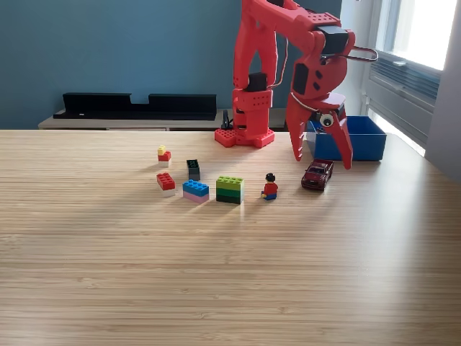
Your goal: Grasp a lego block and put it in the bin.
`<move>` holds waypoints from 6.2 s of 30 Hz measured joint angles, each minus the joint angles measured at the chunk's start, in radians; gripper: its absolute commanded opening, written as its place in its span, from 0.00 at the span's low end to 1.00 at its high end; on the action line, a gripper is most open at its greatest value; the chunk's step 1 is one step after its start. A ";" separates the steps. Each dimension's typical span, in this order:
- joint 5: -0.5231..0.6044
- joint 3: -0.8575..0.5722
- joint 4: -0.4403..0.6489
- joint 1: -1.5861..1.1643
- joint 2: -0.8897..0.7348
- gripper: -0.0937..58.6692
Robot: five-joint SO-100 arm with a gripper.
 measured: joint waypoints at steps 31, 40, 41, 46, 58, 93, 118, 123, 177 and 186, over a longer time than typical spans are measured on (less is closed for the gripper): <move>0.048 -0.135 -0.069 -0.041 -0.241 0.00; 0.117 -0.218 0.064 -0.037 -0.258 0.00; 0.121 -0.224 0.092 -0.038 -0.261 0.00; 0.155 -0.342 0.256 -0.075 -0.267 0.00; 0.290 -0.466 0.359 -0.304 -0.158 0.00; 0.321 -0.267 0.380 -0.881 0.015 0.42; 0.468 -0.380 0.380 -0.538 0.040 0.00; 0.508 -0.387 0.380 -0.261 0.040 0.00; 0.500 -0.387 0.252 0.767 0.048 0.00; 0.549 -0.387 0.173 0.957 0.048 0.00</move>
